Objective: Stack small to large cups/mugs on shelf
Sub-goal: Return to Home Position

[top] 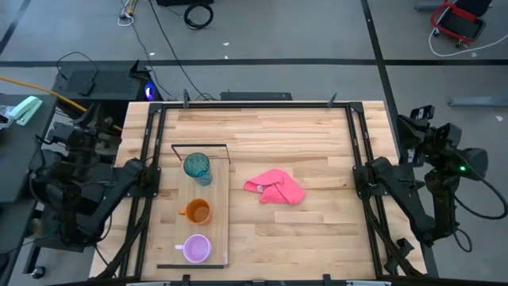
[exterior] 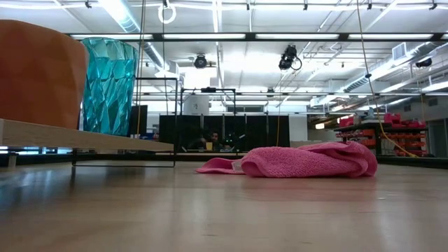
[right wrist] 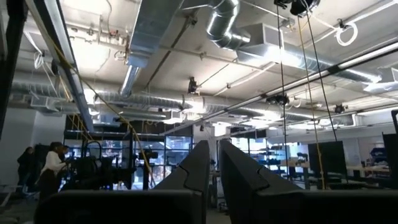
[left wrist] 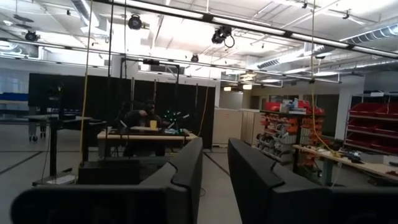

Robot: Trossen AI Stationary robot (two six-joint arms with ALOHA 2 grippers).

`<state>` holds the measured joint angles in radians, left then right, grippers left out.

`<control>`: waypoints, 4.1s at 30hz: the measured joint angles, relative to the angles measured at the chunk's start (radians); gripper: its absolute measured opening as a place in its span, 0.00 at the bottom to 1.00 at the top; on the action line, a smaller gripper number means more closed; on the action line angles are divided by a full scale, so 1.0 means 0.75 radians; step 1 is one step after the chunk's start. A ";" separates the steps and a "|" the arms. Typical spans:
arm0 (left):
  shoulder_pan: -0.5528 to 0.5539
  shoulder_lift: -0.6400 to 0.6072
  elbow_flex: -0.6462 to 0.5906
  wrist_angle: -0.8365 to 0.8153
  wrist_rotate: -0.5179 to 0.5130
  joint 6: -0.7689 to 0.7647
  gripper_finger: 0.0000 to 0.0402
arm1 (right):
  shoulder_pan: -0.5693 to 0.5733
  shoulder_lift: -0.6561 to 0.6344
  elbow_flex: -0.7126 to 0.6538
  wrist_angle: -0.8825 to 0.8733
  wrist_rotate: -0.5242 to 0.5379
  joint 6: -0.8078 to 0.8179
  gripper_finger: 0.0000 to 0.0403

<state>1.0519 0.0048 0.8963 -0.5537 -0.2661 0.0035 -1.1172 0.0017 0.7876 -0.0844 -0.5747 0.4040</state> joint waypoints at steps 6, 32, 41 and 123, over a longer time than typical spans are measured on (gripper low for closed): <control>0.000 0.000 -0.001 -0.023 0.000 -0.025 0.23 | 0.000 0.001 -0.025 -0.048 0.041 0.010 0.11; 0.000 0.000 -0.642 0.388 -0.260 0.009 0.21 | 0.001 -0.001 -0.819 0.204 0.188 -0.049 0.11; 0.000 0.000 -0.830 0.529 -0.260 -0.102 0.21 | 0.001 -0.001 -0.948 0.205 0.192 -0.040 0.11; 0.000 0.032 -1.179 0.804 -0.257 -0.140 0.22 | 0.002 0.016 -1.038 0.220 0.208 -0.114 0.11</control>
<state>1.0517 0.0288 0.0120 0.0494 -0.4591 -0.1017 -1.1160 0.0135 0.0090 0.0807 -0.4191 0.3187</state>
